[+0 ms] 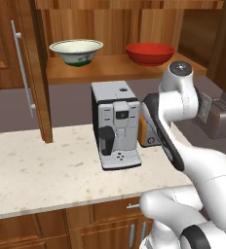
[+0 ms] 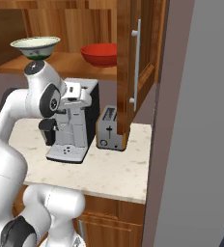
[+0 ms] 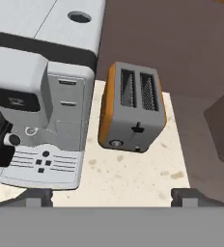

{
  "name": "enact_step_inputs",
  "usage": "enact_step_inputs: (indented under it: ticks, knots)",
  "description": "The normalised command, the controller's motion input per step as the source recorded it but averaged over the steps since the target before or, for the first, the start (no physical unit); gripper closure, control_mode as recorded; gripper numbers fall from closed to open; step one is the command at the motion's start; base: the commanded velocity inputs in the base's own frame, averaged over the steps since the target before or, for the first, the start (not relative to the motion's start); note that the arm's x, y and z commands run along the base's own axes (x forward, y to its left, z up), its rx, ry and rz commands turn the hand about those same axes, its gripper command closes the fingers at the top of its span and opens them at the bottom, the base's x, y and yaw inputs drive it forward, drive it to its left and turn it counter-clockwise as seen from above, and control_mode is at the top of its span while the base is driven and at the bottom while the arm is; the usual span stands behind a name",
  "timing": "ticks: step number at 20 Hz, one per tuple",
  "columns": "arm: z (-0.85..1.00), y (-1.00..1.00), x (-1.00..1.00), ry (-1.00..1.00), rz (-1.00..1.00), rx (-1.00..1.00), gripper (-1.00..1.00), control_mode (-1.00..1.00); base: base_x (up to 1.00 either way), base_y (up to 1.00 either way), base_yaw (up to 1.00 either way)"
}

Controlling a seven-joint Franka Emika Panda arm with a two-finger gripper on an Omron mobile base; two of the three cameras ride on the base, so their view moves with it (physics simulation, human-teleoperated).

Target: Pick up the bowls from the cabinet and place each bowl in front of a stool on the dining counter.

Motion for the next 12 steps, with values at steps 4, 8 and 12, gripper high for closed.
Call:
enact_step_inputs:
  ticks: [4, 8, 12]
  knots:
    - [0.4, 0.0, 0.0, -0.06, 0.01, -0.33, -1.0, -1.0, 0.0, 0.0, 0.0]
    - [0.73, 0.0, 0.0, -0.05, 0.0, -0.25, -1.0, -1.0, 0.0, 0.0, 0.0]
    - [0.66, 0.01, 0.0, -0.05, 0.0, -0.25, -1.0, -1.0, 0.0, 0.0, 0.0]
